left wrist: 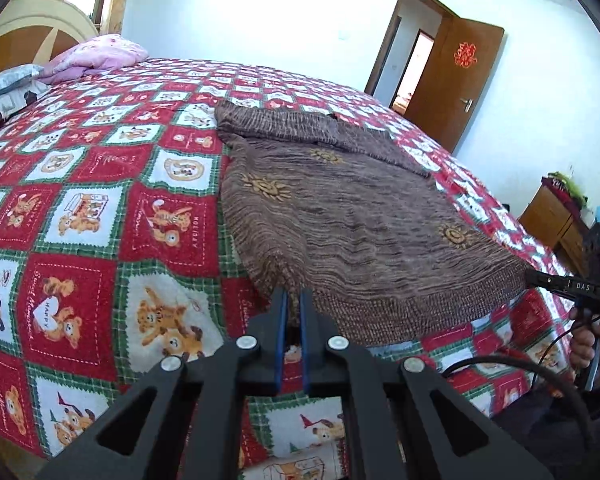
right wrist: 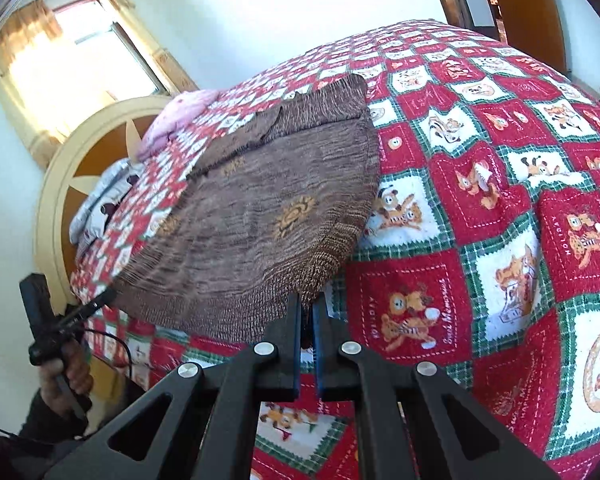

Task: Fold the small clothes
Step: 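Lift the hem with both grippers and fold it toward the collar, then release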

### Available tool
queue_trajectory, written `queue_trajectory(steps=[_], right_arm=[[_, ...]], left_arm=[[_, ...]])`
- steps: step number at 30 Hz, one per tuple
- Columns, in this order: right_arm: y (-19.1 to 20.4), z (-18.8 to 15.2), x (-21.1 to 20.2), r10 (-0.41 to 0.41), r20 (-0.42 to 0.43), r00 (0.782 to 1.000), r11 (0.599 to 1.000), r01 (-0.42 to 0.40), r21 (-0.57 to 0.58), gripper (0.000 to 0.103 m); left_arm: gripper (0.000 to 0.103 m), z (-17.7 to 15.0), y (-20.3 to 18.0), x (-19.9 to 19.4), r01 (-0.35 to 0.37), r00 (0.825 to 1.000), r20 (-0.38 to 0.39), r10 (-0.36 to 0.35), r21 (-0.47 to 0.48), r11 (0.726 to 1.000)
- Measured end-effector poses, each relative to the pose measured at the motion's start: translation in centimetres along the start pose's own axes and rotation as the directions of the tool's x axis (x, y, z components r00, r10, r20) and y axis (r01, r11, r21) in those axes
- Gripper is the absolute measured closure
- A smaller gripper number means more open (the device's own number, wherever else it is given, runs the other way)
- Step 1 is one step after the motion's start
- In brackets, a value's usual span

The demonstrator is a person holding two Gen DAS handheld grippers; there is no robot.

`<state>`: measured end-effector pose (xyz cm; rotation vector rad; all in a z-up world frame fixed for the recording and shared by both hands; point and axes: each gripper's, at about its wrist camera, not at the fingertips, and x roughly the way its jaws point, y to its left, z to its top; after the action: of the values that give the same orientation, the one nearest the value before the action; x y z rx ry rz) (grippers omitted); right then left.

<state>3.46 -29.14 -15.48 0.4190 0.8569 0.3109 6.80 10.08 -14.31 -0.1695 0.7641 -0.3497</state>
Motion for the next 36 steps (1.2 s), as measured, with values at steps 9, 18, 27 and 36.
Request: queue_trajectory(steps=[9, 18, 27, 36], right_arm=[[1.0, 2.2, -3.7, 0.076, 0.119, 0.990, 0.997, -0.078, 0.009, 0.099], [1.9, 5.9, -3.4, 0.105, 0.149, 0.983, 0.994, -0.107, 0.007, 0.099], [2.0, 9.5, -2.3, 0.098, 0.178, 0.979, 0.995, -0.102, 0.014, 0.099], [2.9, 14.1, -2.0, 0.100, 0.210, 0.973, 0.995, -0.097, -0.022, 0.099]], left_arm=[[0.098, 2.0, -0.8, -2.3, 0.060, 0.995, 0.084, -0.060, 0.004, 0.998], [0.098, 4.6, 0.5, -1.8, 0.113, 0.987, 0.120, -0.107, -0.050, 0.992], [0.098, 7.5, 1.7, -1.3, 0.133, 0.979, 0.168, -0.114, -0.105, 0.986], [0.098, 11.0, 2.4, -0.7, 0.158, 0.967, 0.221, -0.122, -0.148, 0.976]])
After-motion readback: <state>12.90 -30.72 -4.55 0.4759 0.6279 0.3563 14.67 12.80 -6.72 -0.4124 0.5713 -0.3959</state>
